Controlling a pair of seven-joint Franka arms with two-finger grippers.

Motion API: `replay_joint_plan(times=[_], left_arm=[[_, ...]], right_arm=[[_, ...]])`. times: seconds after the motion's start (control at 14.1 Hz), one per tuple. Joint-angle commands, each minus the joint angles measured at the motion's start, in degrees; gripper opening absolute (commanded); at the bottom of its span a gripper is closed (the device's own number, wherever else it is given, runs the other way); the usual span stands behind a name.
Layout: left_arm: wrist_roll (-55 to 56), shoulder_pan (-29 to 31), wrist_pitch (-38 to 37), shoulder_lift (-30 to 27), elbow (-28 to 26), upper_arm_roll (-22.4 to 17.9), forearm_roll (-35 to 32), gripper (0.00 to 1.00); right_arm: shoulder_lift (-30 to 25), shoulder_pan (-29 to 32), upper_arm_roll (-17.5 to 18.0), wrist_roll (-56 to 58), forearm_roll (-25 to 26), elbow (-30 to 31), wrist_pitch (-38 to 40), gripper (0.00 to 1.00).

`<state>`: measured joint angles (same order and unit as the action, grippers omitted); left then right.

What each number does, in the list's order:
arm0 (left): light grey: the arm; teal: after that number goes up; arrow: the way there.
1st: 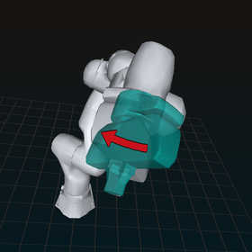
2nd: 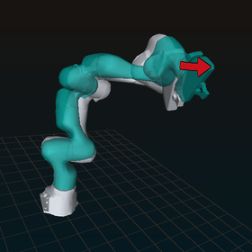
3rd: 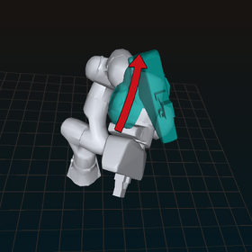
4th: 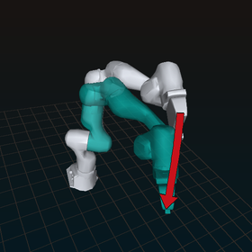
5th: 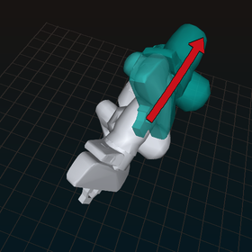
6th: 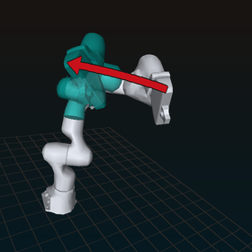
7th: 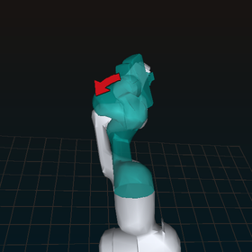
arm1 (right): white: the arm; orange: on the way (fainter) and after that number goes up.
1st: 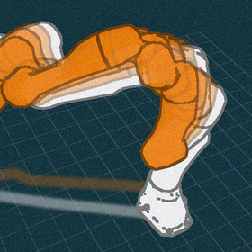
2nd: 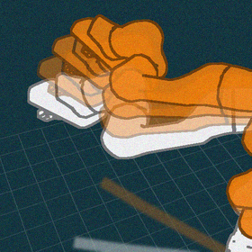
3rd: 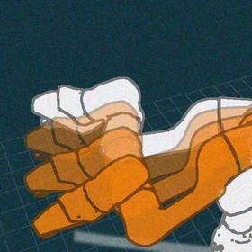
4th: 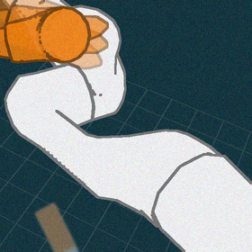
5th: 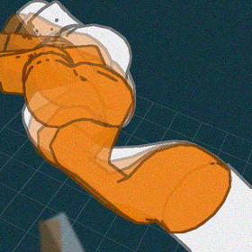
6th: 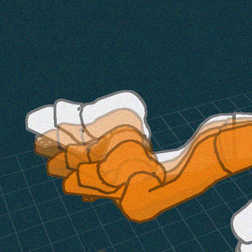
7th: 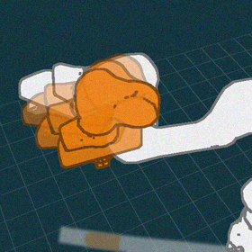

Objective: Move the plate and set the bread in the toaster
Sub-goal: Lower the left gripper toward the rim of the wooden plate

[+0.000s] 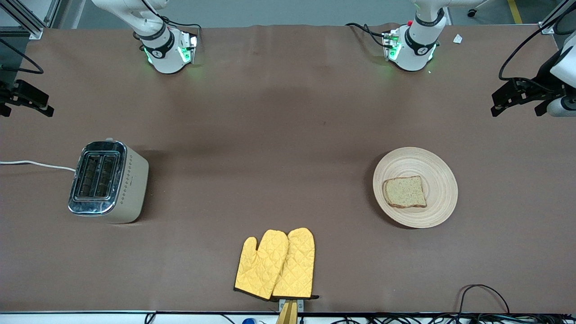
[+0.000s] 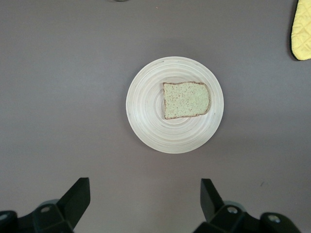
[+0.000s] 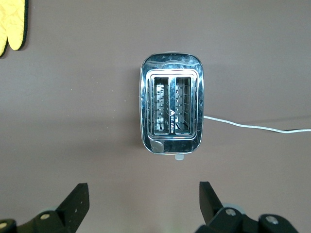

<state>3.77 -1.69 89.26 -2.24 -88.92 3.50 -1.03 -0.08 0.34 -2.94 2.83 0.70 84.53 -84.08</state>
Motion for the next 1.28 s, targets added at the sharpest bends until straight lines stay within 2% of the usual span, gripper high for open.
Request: replay_joint_plan(times=[0.0, 0.5, 0.71, 0.85, 1.2], left_arm=[[-0.08, -0.25, -1.11, 0.57, 1.47, 0.02, -0.2, 1.0], [-0.69, 0.28, -1.11, 2.06, 2.44, -0.24, -0.2, 1.0], [-0.61, 0.19, 0.64, 5.21, 1.83, -0.24, 0.86, 1.0], [-0.52, 0.37, 4.41, 7.06, -0.28, -0.33, 6.19, 1.0], [-2.0, 3.0, 8.73, 13.3, -0.11, -0.33, 14.46, 1.0]], right_arm=[[-0.8, 0.37, 0.13, -0.02, -0.7, 0.63, 0.14, 1.0], [-0.71, 0.37, 0.13, 0.07, -0.7, 0.63, 0.06, 1.0], [-0.8, 0.37, 0.13, 0.07, -0.7, 0.63, 0.06, 1.0], [-0.8, 0.37, 0.13, 0.07, -0.7, 0.63, 0.06, 1.0], [-0.71, 0.37, 0.13, 0.07, -0.7, 0.63, 0.06, 1.0]])
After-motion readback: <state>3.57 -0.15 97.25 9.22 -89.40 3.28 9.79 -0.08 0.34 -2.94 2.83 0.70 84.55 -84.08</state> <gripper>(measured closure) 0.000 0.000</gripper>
